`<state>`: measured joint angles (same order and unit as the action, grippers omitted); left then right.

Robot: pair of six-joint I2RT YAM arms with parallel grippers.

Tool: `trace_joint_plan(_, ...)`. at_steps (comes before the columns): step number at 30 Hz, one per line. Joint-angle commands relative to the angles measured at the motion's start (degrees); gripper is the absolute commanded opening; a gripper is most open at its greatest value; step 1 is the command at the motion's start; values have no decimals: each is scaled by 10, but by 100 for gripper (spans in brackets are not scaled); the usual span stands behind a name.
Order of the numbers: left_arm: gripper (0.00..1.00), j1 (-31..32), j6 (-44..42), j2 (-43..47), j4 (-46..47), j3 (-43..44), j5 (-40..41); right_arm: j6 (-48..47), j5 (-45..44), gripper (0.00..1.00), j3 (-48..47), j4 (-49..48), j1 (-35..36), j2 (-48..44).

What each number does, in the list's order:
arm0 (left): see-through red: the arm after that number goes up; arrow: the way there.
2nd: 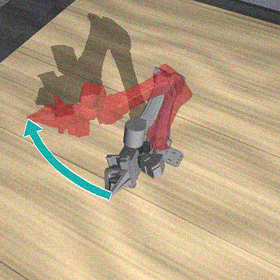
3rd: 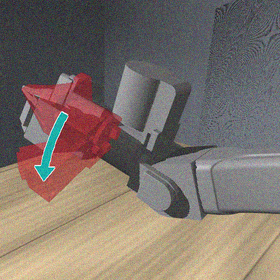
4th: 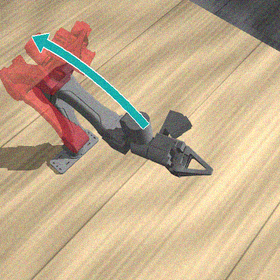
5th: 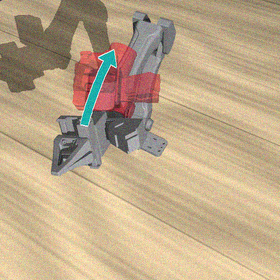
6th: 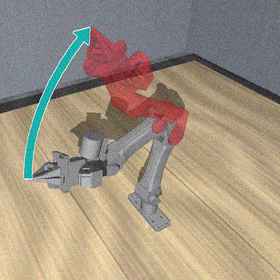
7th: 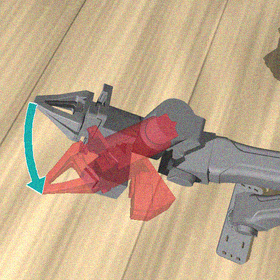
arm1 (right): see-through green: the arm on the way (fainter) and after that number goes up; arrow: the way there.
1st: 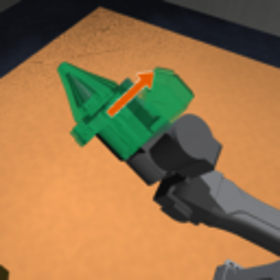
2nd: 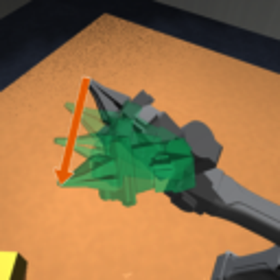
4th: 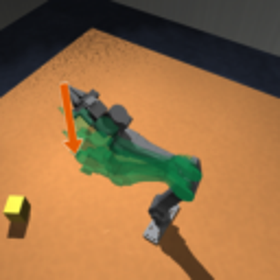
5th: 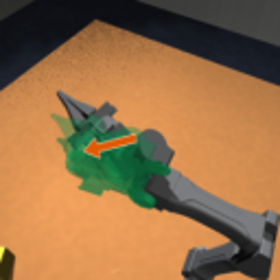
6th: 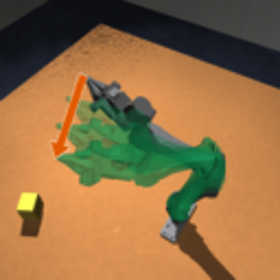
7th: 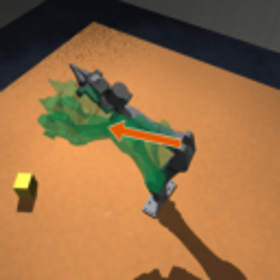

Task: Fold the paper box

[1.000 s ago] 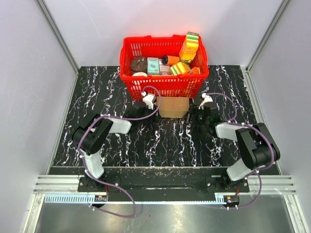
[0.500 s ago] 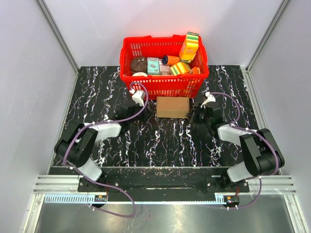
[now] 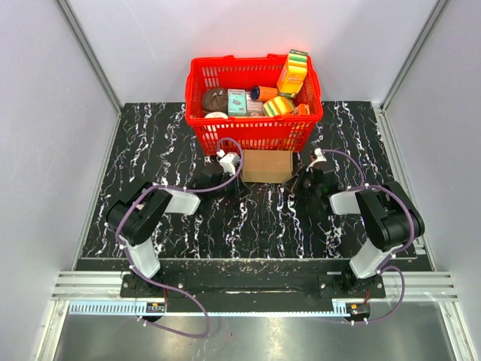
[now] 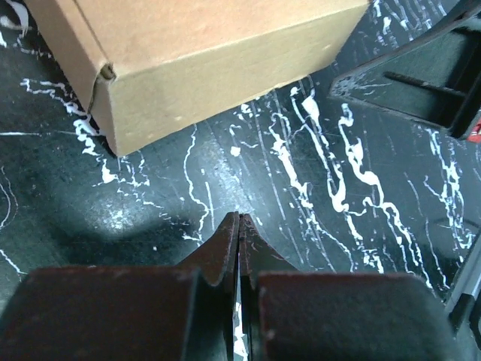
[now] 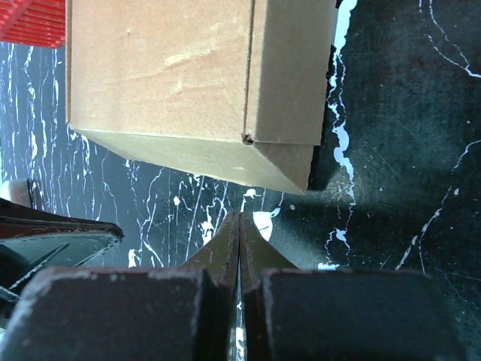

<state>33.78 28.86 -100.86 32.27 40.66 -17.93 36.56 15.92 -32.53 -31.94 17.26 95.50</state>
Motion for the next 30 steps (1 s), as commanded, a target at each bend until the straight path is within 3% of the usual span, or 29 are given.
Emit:
trace_joint_plan(1, 0, -1, 13, -30, 49, 16, 2, 8, -13, 0, -10, -33, 3, 13)
trace_joint_plan(30, 0, -35, -22, -133, -46, 146, 60, -55, -76, 0, -82, 28, -6, 73)
